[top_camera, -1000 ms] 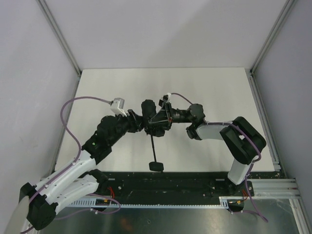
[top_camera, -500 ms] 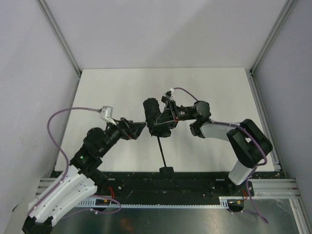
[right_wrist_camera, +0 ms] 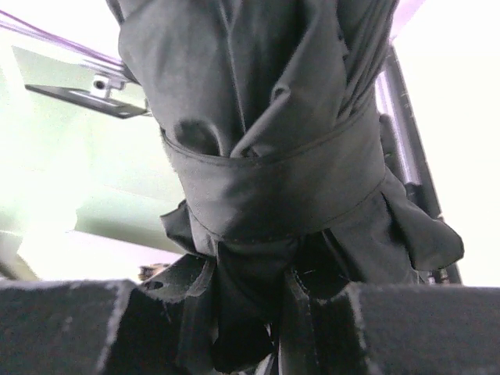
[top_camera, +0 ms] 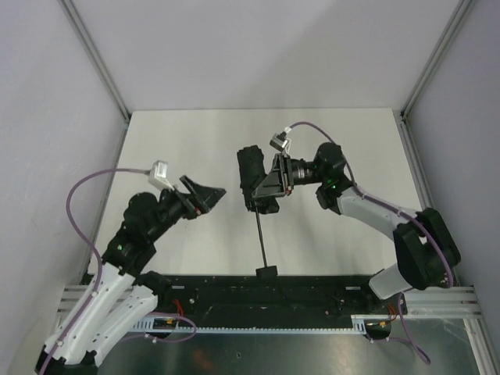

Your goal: Put away the umbrella

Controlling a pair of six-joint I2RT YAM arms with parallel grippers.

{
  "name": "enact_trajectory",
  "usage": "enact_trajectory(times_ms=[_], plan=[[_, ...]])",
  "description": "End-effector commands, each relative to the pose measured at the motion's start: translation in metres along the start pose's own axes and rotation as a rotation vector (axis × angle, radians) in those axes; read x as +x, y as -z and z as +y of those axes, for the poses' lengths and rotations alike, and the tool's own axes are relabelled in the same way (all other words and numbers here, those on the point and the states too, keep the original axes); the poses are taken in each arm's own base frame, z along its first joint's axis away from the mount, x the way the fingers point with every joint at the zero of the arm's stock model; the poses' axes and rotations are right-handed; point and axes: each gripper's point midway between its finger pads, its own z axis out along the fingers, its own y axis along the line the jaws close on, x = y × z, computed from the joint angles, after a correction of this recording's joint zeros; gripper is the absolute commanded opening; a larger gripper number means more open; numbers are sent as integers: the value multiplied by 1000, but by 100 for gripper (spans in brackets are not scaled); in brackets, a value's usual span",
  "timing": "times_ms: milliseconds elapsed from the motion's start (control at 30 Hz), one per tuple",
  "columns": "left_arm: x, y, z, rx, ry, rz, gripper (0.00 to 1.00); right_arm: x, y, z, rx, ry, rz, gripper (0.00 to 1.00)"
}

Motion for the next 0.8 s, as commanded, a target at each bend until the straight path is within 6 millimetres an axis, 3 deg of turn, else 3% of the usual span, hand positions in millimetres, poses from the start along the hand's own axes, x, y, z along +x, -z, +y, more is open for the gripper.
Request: enact_trajectory(times_ms=[0, 167, 400, 533, 767], plan=[[-17, 1, -79, 216, 163, 159, 99, -7, -1, -3, 171, 361, 18, 0], [-32, 1, -128, 364, 124, 189, 99, -12, -3, -6, 256, 473, 6, 0], [-42, 0, -157, 501, 45, 102, 99, -1, -15, 9, 272, 541, 44, 0], [-34, -8, -147, 468, 44, 118, 99, 0, -15, 23, 263, 571, 32, 0], [-21, -1, -99, 320, 66, 50, 99, 7, -18, 36, 222, 601, 69, 0]])
